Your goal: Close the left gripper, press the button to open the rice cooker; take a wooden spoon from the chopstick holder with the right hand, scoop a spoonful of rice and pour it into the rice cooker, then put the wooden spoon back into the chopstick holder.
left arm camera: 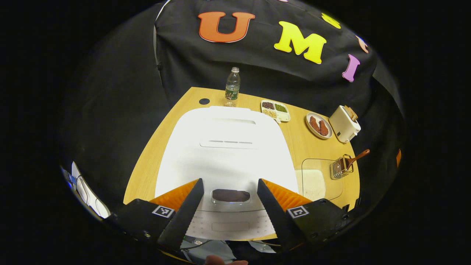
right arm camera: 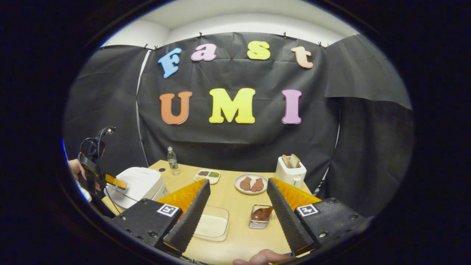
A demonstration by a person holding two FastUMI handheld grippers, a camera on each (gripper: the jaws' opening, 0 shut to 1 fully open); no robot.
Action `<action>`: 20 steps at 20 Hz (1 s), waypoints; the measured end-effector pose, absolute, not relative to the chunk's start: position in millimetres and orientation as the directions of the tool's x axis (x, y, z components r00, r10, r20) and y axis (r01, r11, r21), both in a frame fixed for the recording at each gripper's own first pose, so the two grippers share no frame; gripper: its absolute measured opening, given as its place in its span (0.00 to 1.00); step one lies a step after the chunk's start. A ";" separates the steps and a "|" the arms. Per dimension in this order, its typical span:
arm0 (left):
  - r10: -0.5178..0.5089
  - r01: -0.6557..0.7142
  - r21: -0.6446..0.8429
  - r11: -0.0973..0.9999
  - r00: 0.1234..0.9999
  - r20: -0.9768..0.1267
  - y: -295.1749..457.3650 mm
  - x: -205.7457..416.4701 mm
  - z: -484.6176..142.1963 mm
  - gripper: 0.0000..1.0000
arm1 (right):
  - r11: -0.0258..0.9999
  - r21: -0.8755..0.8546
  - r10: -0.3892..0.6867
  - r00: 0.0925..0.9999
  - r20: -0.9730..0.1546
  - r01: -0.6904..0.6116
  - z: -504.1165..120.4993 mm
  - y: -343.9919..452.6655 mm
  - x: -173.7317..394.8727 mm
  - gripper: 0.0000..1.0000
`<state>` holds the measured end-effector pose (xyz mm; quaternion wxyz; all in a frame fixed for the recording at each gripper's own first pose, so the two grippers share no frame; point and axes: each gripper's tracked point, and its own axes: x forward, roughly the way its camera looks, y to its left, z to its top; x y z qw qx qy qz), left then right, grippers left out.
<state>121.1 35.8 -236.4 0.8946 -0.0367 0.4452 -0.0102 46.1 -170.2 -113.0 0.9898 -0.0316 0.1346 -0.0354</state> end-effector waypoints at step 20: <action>0.091 -0.110 0.018 0.994 0.711 -0.697 35.5 130.1 -225.4 0.95 | 0.987 0.093 0.153 0.938 -0.311 -0.130 -142.8 -158.5 118.7 0.97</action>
